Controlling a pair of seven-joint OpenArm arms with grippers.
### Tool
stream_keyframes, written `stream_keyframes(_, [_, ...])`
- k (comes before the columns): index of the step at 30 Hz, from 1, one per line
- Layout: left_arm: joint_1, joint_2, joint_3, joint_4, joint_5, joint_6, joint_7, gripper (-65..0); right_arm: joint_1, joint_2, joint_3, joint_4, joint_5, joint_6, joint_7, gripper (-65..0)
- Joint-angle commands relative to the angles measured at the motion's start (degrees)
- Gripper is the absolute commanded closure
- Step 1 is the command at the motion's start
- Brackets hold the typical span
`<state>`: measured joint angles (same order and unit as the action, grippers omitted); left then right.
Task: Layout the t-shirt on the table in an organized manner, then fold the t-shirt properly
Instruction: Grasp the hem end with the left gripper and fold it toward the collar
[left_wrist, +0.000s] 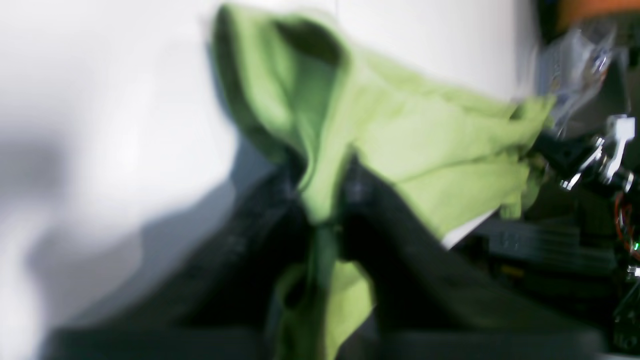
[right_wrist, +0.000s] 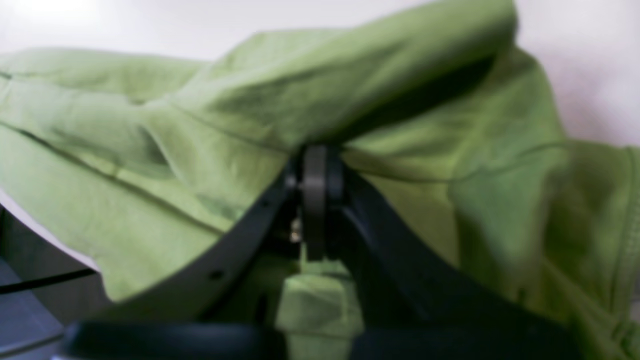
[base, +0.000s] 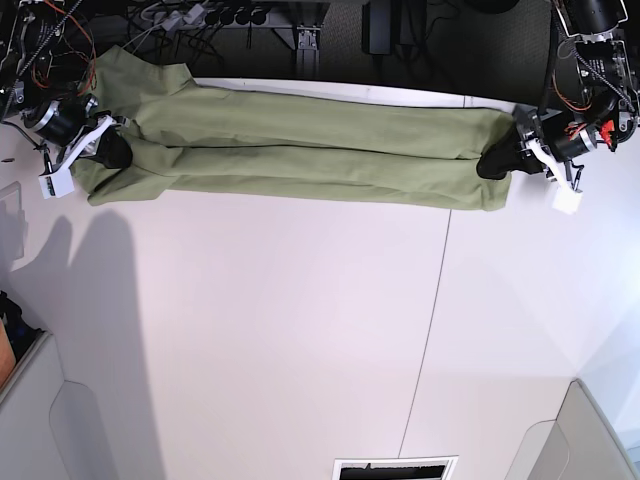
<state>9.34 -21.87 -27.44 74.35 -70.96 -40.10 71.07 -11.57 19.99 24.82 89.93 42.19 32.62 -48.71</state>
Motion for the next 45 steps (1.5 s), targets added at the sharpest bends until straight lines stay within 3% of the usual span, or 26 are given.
stream_keyframes(1, [-0.2,-0.5,-0.1,0.5,-0.5,0.1,0.3,0.0,0.4,0.9,0.2,0.8,1.1,0.2,1.2,0.0])
stream_keyframes(5, [-2.9,-2.2,-0.1,0.6,1.8,0.1,0.2,0.0,0.4,0.9,0.2,0.8,1.3,0.2,1.5,0.0])
stream_keyframes(9, [-8.0,-6.3,-0.1,0.6,4.5,0.1,0.3,0.0,0.4,0.9,0.2,0.8,1.3,0.2,1.6,0.0])
stream_keyframes(14, [-10.1,-11.4,1.2,3.3,-0.8,0.1,4.1,0.0,0.5,0.9,0.2,0.8,2.6,0.2,1.6,0.0])
stream_keyframes(17, [-9.6,-12.0,5.0,8.9,-2.5,0.1,5.4,0.0,0.5,0.9,0.2,0.8,2.6,0.2,1.9,0.0])
stream_keyframes(22, [-9.2,-8.4,15.0,18.1,-1.1,0.1,5.4,0.0,0.4,0.8,0.2,0.8,2.6,0.2,2.0,0.0])
stream_keyframes(28, [-9.2,-0.8,26.8,27.3,4.3,0.1,5.2,0.0,0.4,0.8,0.2,0.8,2.0,0.2,2.4,0.0])
stream_keyframes(35, [-9.4,7.0,36.1,28.4,15.9,0.1,-1.2,0.0,0.4,0.8,0.2,0.8,1.7,0.2,2.4,0.0])
stream_keyframes(39, [-9.5,9.5,38.6,27.3,23.4,0.1,-6.8,0.0,0.5,0.8,0.2,0.8,2.0,0.2,2.4,0.0])
stream_keyframes(40, [-9.5,9.6,38.8,27.0,25.2,0.1,-8.1,-2.9,0.4,0.8,0.2,0.9,2.0,0.2,2.4,0.0])
stream_keyframes(44, [-9.5,9.6,38.8,26.9,24.8,0.1,-9.6,-36.3,0.5,0.8,0.3,2.2,2.3,0.2,1.2,0.0])
stream_keyframes(45, [-9.5,9.6,38.8,26.9,23.3,0.1,-9.6,-39.2,0.5,0.8,0.4,3.0,3.0,0.2,0.5,-6.4])
